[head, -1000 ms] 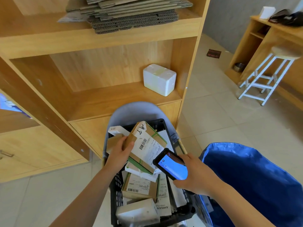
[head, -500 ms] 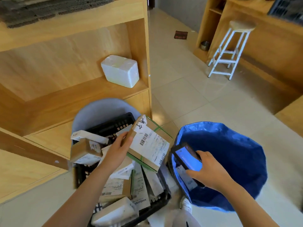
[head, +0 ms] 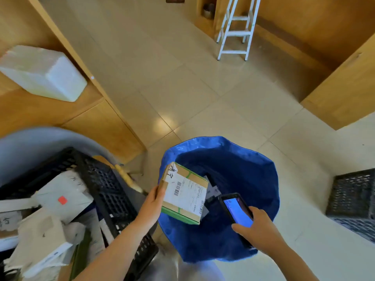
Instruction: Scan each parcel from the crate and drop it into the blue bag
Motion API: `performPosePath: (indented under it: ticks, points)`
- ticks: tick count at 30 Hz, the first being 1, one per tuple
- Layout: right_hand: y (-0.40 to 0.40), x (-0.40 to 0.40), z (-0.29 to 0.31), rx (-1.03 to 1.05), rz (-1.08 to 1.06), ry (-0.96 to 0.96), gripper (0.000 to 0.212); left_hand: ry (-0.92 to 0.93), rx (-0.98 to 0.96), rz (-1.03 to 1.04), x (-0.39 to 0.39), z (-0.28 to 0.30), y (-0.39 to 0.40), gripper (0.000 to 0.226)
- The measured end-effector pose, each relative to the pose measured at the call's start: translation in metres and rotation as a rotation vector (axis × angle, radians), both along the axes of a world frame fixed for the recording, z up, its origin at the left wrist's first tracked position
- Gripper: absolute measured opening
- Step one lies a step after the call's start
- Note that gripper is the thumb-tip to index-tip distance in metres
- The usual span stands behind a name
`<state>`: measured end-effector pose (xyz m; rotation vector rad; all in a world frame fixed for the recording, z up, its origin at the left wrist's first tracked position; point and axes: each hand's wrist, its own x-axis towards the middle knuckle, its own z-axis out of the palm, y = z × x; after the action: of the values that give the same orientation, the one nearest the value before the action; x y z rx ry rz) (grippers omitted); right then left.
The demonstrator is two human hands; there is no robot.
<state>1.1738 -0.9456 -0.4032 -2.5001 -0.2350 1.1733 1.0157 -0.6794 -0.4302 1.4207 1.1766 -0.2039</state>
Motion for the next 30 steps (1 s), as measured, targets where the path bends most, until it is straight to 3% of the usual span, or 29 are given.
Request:
performPosePath:
  ticks: [4, 7, 11, 15, 21, 26, 30]
  points:
    - [0.002, 0.033, -0.063, -0.016, -0.089, 0.052, 0.056, 0.12, 0.002, 0.012, 0.044, -0.077, -0.014, 0.057]
    - [0.015, 0.051, -0.118, 0.003, -0.176, 0.047, 0.053, 0.221, -0.046, 0.019, 0.075, -0.136, -0.015, 0.048]
    - [0.036, 0.067, -0.202, 0.039, -0.302, 0.029, 0.057, 0.326, -0.101, 0.043, 0.091, -0.257, -0.007, 0.087]
    - [0.054, 0.075, -0.295, 0.067, -0.364, 0.03, 0.056, 0.422, -0.094, 0.106, 0.115, -0.36, 0.008, 0.103]
    - [0.079, 0.077, -0.41, 0.098, -0.387, 0.058, 0.056, 0.381, -0.126, 0.222, 0.158, -0.481, 0.034, 0.052]
    - [0.097, 0.081, -0.469, 0.131, -0.403, 0.045, 0.071, 0.363, -0.15, 0.342, 0.181, -0.544, 0.051, 0.054]
    - [0.109, 0.085, -0.49, 0.134, -0.381, 0.062, 0.066, 0.373, -0.156, 0.324, 0.189, -0.579, 0.054, 0.042]
